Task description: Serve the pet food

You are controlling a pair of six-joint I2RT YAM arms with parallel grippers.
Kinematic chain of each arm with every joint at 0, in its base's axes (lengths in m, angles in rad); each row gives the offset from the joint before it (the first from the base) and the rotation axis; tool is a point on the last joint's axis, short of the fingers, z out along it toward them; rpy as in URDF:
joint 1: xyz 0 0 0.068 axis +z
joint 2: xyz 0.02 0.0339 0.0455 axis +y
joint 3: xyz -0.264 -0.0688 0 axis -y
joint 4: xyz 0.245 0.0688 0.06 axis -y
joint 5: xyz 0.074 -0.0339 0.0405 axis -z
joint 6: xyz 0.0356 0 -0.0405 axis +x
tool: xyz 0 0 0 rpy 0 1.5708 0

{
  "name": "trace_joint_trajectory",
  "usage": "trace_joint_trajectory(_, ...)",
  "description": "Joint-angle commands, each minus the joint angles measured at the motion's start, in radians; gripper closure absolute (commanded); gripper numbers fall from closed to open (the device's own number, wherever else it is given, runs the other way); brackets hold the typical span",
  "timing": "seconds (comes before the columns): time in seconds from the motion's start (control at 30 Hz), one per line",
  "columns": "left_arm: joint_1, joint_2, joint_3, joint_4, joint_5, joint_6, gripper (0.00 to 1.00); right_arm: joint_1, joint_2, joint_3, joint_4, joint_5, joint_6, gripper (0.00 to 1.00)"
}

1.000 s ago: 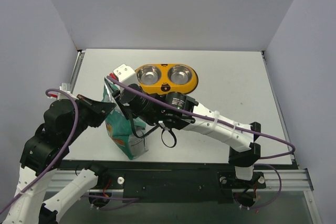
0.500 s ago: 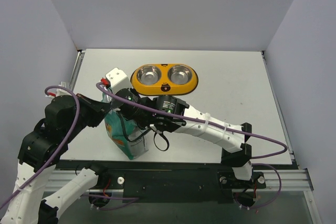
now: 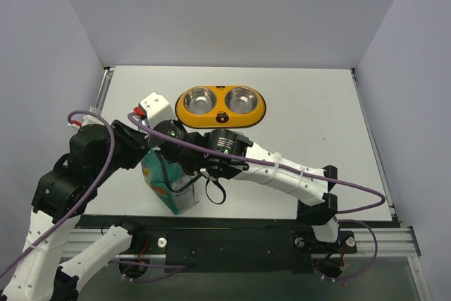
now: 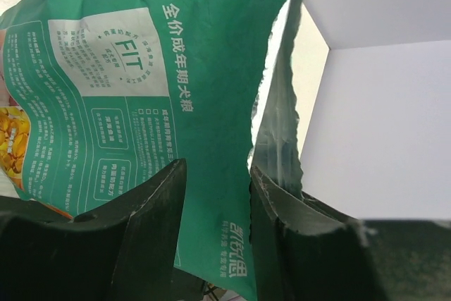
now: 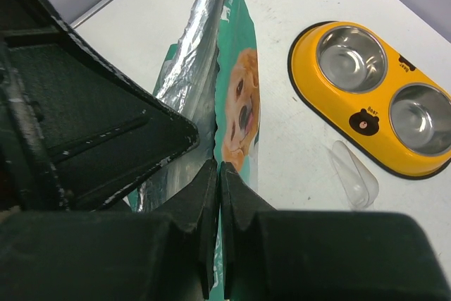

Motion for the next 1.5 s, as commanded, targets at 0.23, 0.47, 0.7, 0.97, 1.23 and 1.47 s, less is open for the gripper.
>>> trace_joint_trajectory(0.23, 0.000, 0.087, 0.025, -0.025, -0.097, 0.179, 0.73, 0.009, -0.049, -0.037, 0.037, 0.173, -0.033, 1.00)
trace_joint_trajectory(0.47, 0.000, 0.182, 0.263, -0.208, -0.345, 0.243, 1.00, -0.025, -0.078, -0.092, 0.016, 0.179, -0.026, 1.00)
trace_joint_trajectory(0.7, 0.000, 0.270, 0.481, -0.247, -0.538, 0.356, 1.00, -0.042, -0.072, -0.102, 0.128, 0.074, -0.015, 1.00)
trace_joint_trajectory(0.97, 0.000, 0.423, 0.733, -0.143, -0.487, 0.592, 1.00, -0.091, -0.055, -0.020, 0.168, 0.110, 0.022, 1.00)
trace_joint_trajectory(1.23, -0.002, 0.411, 0.575, -0.085, -0.155, 0.591, 1.00, -0.138, -0.219, -0.262, 0.128, 0.004, 0.132, 1.00)
trace_joint_trajectory(1.47, -0.003, 0.307, 0.334, 0.063, 0.116, 0.484, 1.00, -0.163, -0.253, -0.242, -0.125, -0.021, 0.288, 0.39)
